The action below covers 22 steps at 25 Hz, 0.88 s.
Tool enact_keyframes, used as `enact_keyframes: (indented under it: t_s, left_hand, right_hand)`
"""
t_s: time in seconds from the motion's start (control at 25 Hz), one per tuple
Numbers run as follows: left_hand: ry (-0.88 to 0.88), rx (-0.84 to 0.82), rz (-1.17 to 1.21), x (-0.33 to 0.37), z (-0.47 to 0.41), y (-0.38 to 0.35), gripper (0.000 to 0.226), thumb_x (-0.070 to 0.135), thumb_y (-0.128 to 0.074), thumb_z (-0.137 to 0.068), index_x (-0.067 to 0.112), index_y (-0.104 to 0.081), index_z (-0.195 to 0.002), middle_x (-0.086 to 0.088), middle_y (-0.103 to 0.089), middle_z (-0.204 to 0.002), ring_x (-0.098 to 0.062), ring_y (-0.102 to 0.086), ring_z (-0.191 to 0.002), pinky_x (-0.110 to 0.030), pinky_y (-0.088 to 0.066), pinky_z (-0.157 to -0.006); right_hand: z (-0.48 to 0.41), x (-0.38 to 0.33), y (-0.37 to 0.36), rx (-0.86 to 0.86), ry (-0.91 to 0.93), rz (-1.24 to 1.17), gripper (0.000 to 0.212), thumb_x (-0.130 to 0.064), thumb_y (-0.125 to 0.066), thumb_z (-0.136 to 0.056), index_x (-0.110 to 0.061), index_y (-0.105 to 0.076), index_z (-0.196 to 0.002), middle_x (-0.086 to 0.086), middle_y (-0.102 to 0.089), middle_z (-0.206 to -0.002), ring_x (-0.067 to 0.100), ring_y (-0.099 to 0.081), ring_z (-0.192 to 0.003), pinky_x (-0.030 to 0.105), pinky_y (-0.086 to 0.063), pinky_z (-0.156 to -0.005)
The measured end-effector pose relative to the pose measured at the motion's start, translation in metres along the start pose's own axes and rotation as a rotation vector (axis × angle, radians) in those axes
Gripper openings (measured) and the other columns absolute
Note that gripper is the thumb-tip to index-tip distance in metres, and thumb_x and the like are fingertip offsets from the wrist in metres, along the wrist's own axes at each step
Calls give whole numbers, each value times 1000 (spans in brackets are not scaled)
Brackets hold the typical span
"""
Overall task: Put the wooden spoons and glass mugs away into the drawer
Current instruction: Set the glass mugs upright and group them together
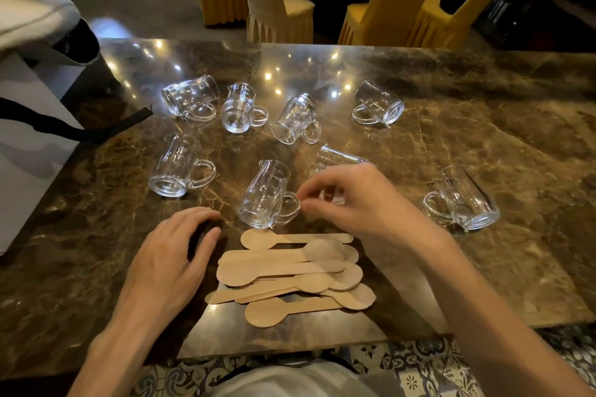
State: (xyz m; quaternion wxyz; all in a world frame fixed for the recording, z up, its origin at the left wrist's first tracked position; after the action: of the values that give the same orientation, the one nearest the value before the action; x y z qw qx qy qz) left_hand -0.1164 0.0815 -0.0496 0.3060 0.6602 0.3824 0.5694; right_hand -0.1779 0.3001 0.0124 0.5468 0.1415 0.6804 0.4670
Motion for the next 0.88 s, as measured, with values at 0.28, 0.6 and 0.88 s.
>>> enact_keyframes:
  t_s: [0.28,0.6,0.88]
  left_hand:
    - [-80,107,69,32,-60,32,29,30,-54,-91,23,-59,-119,6,-61,-116,-11,-55,-103,-34,-46,-85]
    - [54,92,45,30,-151,27,38,44,-50,-92,24,-53,-125,-1,-58,-125,-14,-57,-102,-40,-47,-90]
    - [243,-24,-2,9,-199,-18,62,52,-57,-85,10,-40,-127,-12,-48,-128,-29,-51,-113,-41,-40,-92]
  right_hand:
    - [-58,15,59,120,25,-175,10,-23,-71,-83,-22,-74,-92,-7,-71,-84,-1,-60,-70,9,-46,-63]
    - [-122,55,65,106,-49,-380,17,-20,-70,-84,-26,-70,-100,-6,-72,-96,2,-65,-83,15,-51,-68]
    - [-173,100,41,-59,-239,-380,48,-25,-66,-87,-20,-51,-132,3,-53,-134,15,-55,-116,30,-51,-86]
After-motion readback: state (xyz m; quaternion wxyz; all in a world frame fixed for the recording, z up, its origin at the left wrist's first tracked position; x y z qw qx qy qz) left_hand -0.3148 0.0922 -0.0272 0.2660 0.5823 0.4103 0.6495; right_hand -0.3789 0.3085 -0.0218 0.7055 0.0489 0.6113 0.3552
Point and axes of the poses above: each hand's wrist, its own z-axis away from the middle knuckle, its own y-axis out of the back of the hand, x = y × z, the point moved 7 cm from there along -z, towards the middle knuckle
